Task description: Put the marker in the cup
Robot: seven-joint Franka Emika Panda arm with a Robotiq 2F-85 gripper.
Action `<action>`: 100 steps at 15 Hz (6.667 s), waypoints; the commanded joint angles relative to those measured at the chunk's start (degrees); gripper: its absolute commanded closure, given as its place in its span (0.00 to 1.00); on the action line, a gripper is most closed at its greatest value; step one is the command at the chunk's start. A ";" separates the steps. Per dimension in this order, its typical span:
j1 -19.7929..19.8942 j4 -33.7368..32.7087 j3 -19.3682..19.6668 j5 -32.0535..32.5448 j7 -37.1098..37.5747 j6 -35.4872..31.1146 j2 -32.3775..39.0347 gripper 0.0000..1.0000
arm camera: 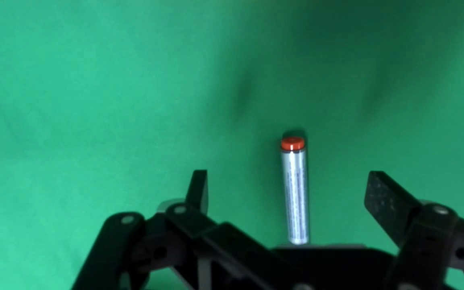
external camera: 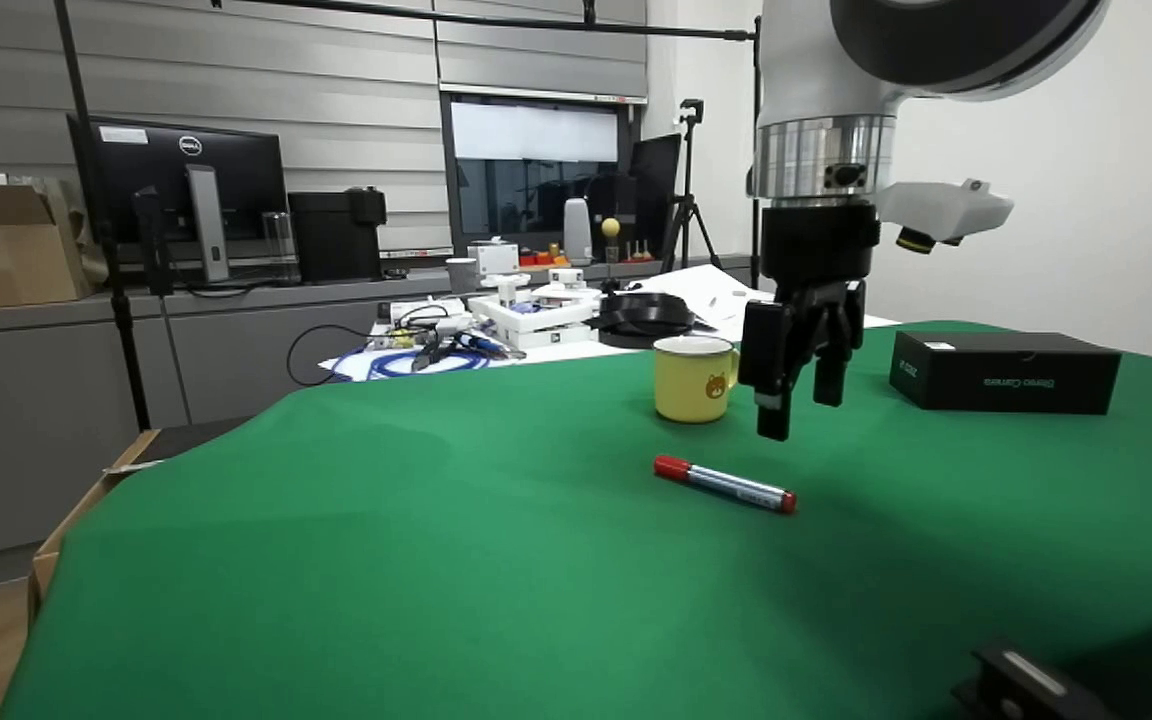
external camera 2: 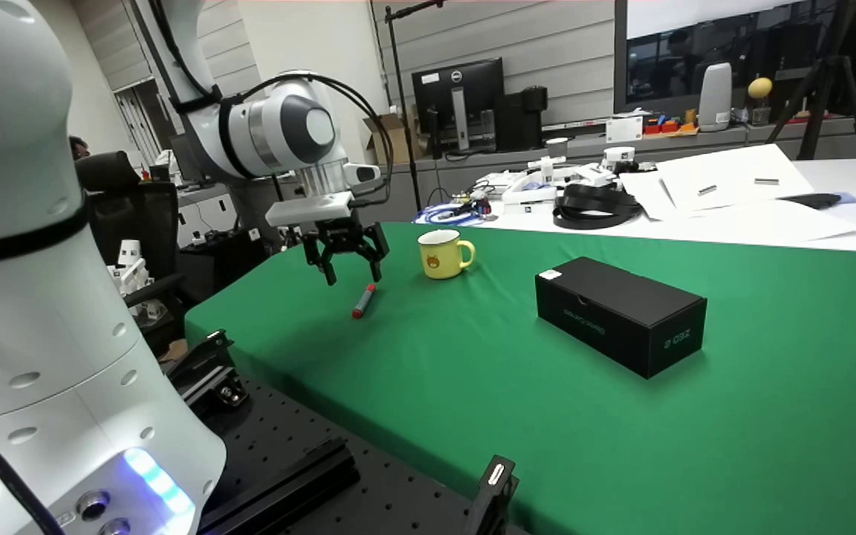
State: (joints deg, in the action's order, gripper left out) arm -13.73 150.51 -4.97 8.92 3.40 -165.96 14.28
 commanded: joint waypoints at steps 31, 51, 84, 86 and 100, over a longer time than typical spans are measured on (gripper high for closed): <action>-6.24 -7.24 6.01 -1.30 3.43 -4.91 12.51 0.95; 11.37 -16.94 -6.95 -32.47 -2.76 35.42 -2.57 0.95; 15.64 -39.97 3.09 -49.66 2.88 61.23 5.98 0.95; 16.19 -42.51 3.64 -52.61 5.48 62.84 7.70 0.95; 19.62 -54.28 7.76 -63.85 16.72 72.06 21.22 0.95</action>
State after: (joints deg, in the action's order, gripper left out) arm 5.36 100.36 2.36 -53.42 15.82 -96.83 32.32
